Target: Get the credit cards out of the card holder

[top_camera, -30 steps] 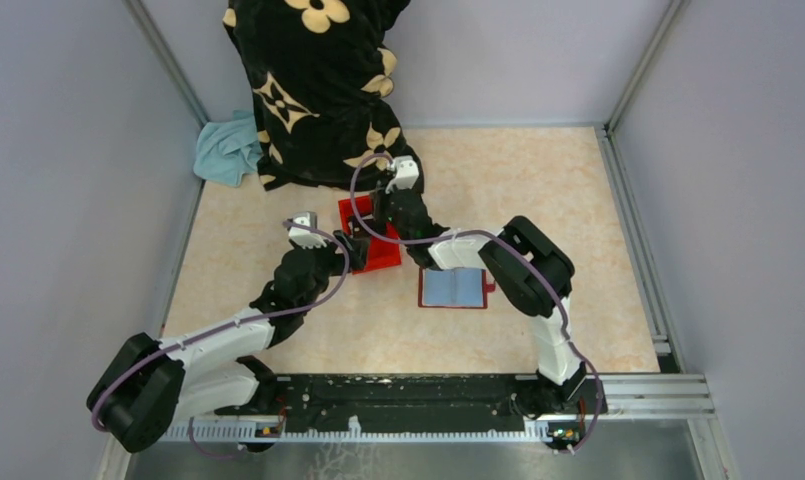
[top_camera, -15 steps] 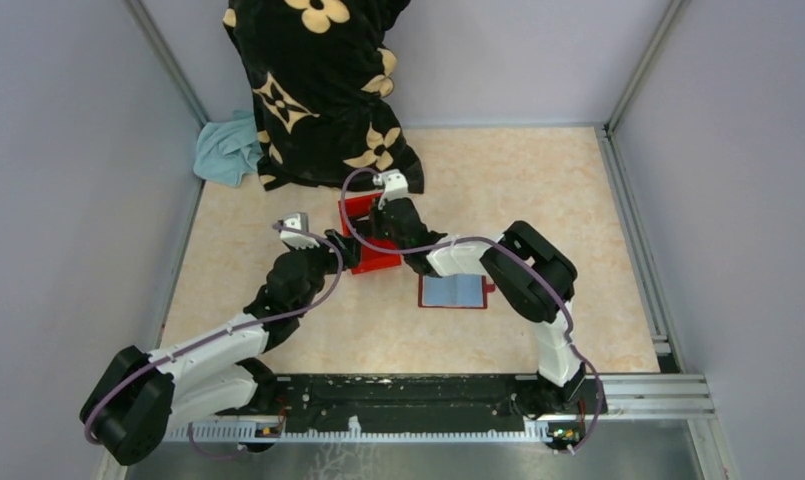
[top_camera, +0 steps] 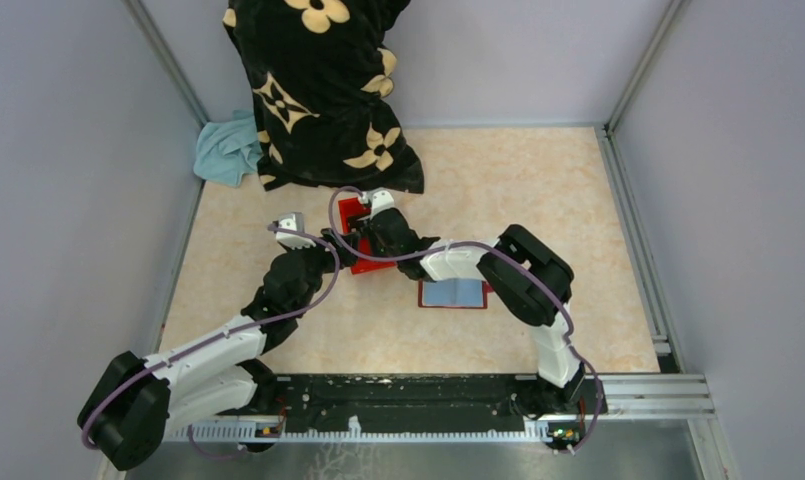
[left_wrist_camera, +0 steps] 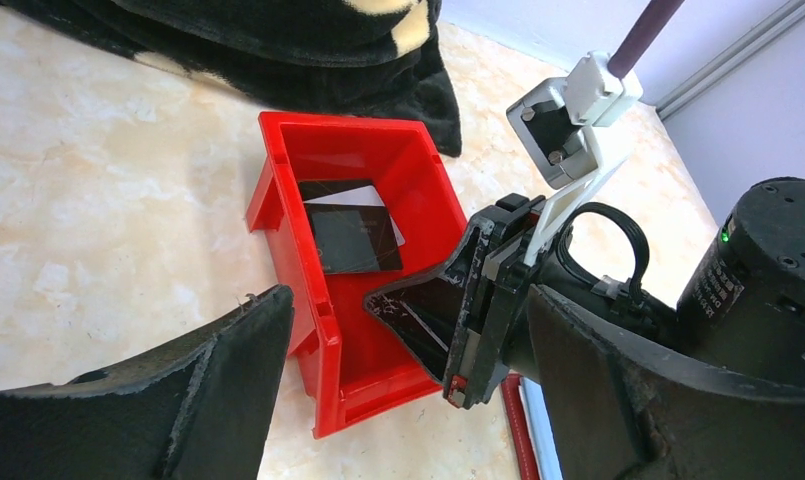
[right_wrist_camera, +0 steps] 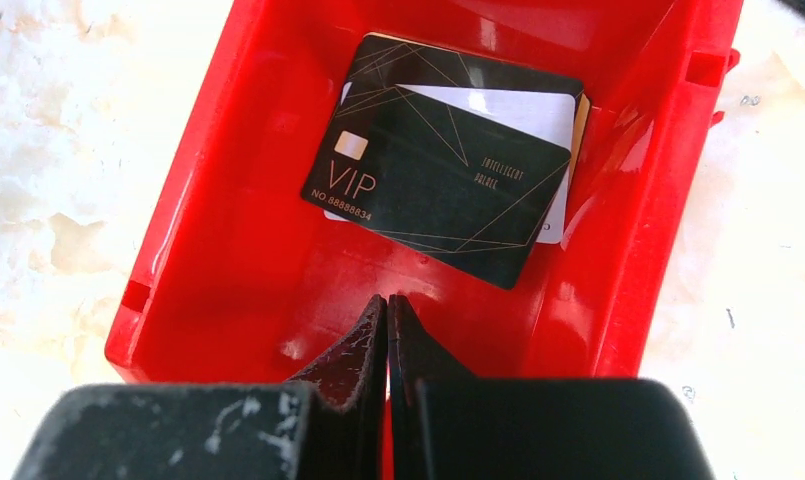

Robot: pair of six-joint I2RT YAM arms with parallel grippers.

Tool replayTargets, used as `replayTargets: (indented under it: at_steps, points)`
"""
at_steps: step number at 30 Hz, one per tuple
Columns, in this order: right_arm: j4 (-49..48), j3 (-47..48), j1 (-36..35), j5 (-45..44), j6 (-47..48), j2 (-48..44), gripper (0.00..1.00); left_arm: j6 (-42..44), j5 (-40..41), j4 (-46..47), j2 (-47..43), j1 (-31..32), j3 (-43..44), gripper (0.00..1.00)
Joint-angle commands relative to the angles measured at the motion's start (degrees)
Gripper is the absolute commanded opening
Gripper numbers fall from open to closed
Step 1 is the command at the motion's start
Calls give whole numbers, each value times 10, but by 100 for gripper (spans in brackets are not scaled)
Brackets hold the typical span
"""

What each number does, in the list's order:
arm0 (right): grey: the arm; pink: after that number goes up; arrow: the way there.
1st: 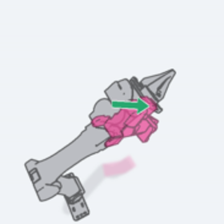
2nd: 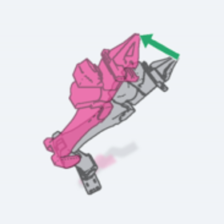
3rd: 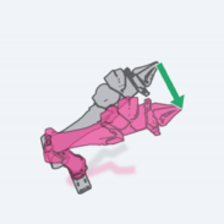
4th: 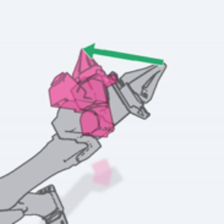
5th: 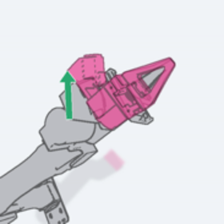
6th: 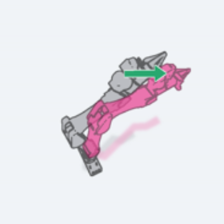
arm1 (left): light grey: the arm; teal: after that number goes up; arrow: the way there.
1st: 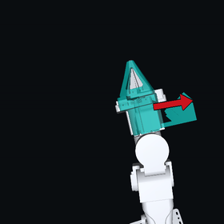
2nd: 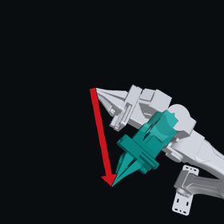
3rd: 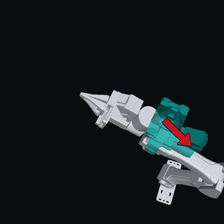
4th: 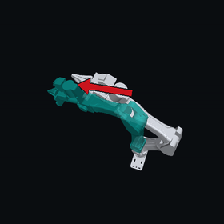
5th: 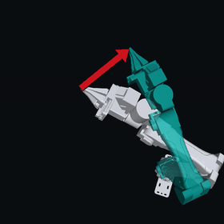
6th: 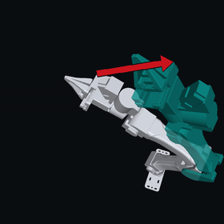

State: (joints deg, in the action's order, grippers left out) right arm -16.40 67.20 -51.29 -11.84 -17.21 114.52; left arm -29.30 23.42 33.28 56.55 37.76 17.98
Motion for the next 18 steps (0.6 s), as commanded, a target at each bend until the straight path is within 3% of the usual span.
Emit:
replayTargets:
  at_steps: [1,18]
  points:
    - [11,42,0,1,6,2,0,6,5,3,-2,-1,2,92]
    - [36,103,7,-24,14,50,0,12,-1,6,3,-1,5,93]
